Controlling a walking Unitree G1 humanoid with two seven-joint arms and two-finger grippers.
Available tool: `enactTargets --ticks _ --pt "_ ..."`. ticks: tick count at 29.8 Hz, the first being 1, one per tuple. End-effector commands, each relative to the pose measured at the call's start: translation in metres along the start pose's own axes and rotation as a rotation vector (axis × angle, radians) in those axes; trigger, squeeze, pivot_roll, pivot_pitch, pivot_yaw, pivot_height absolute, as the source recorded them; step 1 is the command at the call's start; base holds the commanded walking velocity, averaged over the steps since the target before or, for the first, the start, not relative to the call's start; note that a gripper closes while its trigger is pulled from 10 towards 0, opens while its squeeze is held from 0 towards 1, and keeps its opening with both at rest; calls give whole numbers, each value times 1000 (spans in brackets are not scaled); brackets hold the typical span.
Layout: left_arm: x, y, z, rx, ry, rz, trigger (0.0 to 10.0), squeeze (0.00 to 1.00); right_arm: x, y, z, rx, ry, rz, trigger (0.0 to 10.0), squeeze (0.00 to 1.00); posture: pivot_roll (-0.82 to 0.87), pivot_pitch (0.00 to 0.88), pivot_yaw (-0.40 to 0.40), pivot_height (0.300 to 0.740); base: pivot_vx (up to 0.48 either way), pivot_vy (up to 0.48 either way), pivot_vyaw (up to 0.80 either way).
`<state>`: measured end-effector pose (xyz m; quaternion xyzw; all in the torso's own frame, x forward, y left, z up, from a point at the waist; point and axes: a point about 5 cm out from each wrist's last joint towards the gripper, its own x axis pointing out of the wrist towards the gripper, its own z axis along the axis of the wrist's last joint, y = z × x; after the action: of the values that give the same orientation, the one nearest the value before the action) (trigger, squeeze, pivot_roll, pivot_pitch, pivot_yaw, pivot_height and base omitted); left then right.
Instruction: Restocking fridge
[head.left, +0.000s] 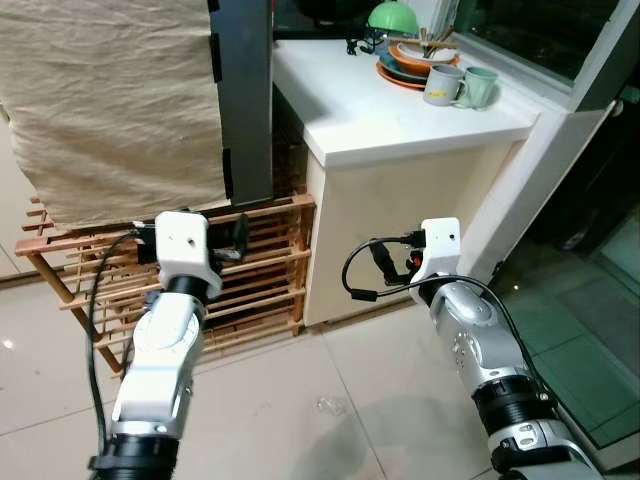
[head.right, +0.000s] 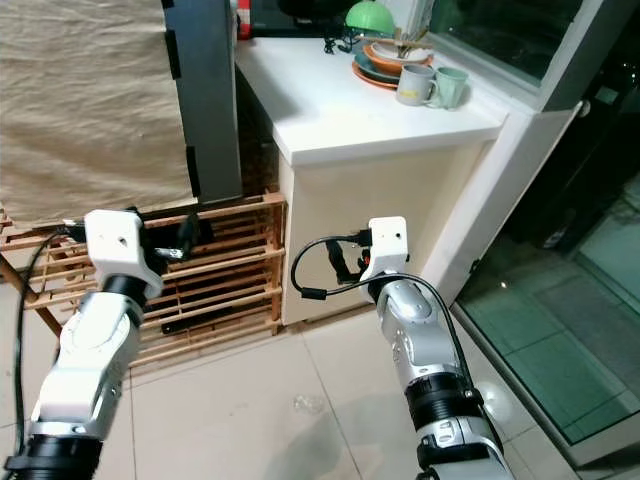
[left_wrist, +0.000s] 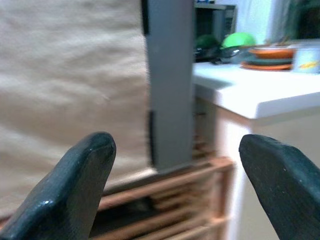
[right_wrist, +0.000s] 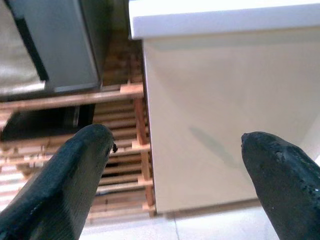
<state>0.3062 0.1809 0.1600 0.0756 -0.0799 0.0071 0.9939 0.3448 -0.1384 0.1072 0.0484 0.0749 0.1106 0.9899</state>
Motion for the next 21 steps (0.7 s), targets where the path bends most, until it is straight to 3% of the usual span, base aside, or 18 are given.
enactTargets --ticks 1,4,8,11,13,21 --pt "4 8 2 55 8 24 10000 0 0 1 2 12 -28 -16 10000 12 -58 0 2 740 0 465 0" --pt "9 4 -1 -21 51 -19 10000 0 -4 2 4 -11 -57 -38 10000 12 -83 0 33 740 0 475 0" --pt "11 1 -7 -61 87 -43 10000 0 -7 2 5 -1 -71 -54 10000 20 -99 0 45 740 0 480 0" --pt "15 -7 -24 -160 181 -78 10000 0 -15 -4 4 -2 -88 -94 10000 24 -138 0 68 740 0 480 0" --pt "15 -6 -25 -164 187 -79 10000 0 -15 -3 3 -6 -87 -98 10000 24 -146 0 72 740 0 480 0" --pt "27 -11 -38 -165 245 -110 10000 0 -16 -4 13 -24 -131 -121 10000 24 -194 0 116 740 0 480 -789"
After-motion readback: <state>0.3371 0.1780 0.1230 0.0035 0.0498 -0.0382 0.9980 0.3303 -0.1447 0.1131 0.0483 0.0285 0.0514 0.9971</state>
